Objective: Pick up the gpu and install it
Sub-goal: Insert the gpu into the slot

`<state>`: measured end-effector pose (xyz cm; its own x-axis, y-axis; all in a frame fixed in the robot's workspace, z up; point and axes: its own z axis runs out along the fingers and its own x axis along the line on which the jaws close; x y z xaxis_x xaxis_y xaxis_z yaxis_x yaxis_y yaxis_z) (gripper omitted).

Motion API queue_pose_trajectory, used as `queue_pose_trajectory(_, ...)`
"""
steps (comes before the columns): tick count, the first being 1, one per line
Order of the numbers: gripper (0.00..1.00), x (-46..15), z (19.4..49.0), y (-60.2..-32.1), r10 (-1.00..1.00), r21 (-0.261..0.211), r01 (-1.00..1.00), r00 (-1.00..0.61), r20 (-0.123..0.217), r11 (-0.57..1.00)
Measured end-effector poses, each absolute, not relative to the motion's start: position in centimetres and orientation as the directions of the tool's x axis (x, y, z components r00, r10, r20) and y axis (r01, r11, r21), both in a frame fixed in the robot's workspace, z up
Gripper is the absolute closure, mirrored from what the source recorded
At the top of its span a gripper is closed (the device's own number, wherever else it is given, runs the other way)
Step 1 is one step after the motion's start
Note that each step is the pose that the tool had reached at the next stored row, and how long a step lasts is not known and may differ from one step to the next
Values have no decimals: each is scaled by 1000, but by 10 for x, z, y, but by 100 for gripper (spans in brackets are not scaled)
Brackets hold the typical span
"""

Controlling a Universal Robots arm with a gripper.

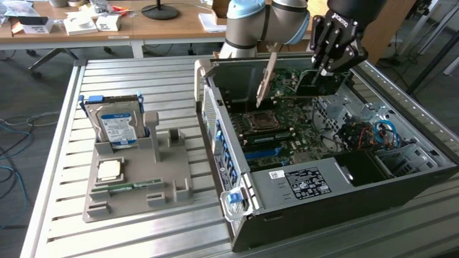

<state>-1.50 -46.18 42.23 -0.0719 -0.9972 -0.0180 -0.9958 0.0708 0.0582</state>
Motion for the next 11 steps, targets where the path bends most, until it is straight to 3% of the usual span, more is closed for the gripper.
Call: queue_pose_trajectory(11, 73, -15, 419, -462, -1000, 26, -1000, -9, -19, 9)
